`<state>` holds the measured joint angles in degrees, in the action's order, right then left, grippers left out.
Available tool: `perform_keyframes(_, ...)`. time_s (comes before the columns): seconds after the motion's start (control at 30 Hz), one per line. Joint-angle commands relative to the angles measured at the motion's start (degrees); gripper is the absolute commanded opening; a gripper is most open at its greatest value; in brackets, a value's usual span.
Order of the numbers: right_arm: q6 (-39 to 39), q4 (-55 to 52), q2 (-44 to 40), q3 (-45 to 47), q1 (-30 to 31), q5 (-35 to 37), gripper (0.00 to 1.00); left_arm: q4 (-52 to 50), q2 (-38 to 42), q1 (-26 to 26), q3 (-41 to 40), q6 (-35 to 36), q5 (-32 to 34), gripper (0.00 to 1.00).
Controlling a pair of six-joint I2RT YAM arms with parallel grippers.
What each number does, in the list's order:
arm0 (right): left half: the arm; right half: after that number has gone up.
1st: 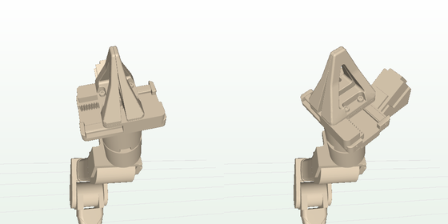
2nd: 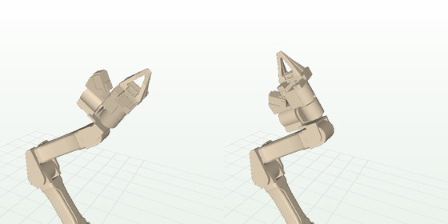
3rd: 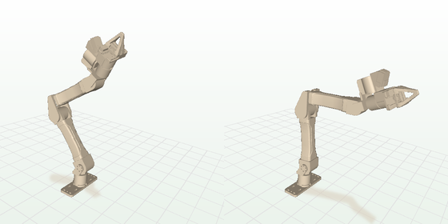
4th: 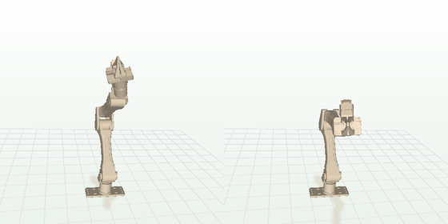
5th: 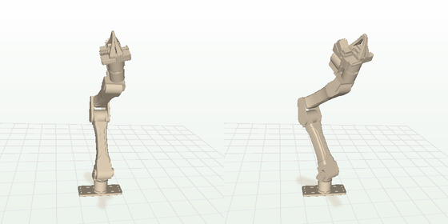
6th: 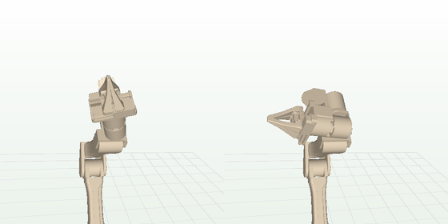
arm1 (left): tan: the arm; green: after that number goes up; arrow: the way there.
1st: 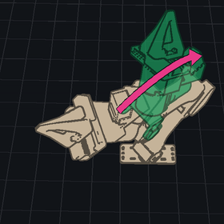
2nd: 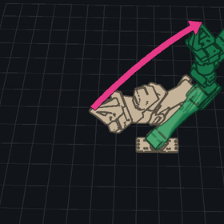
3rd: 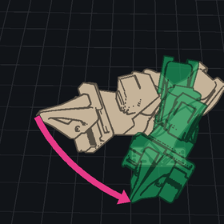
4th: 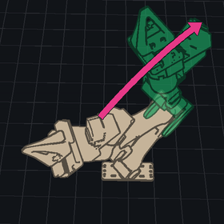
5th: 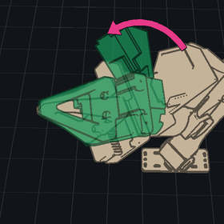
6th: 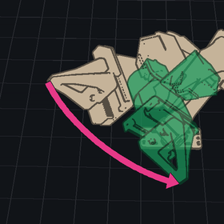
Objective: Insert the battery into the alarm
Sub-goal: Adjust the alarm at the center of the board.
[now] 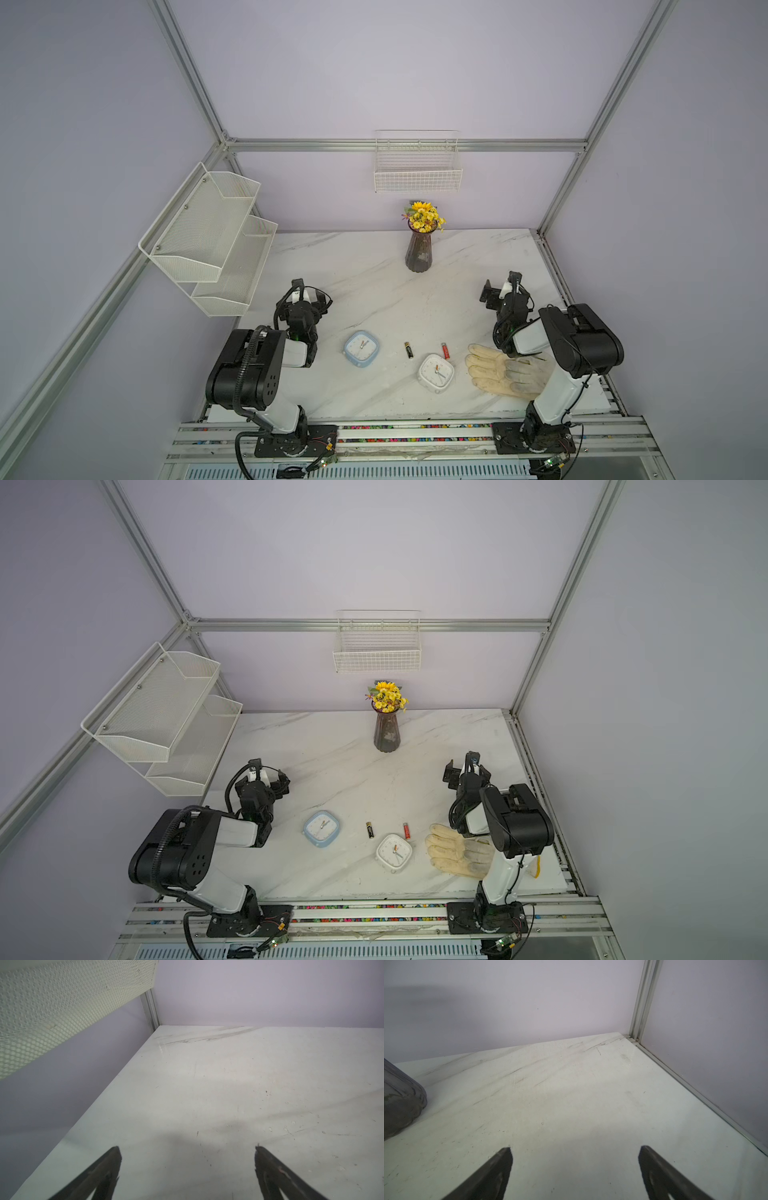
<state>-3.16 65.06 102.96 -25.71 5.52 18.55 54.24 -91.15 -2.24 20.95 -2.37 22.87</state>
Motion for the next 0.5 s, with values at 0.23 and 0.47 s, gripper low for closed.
perform_keyframes(0.23, 0.5, 0.9, -0.4, 0.1, 0.1, 0.2, 0.97, 1.3, 1.0, 0.4, 0.3, 0.0, -0.8, 1.0)
perform_keyframes(0.47, 0.5, 0.9, -0.4, 0.1, 0.1, 0.2, 0.97, 1.3, 0.8, 0.4, 0.4, 0.0, -0.8, 1.0)
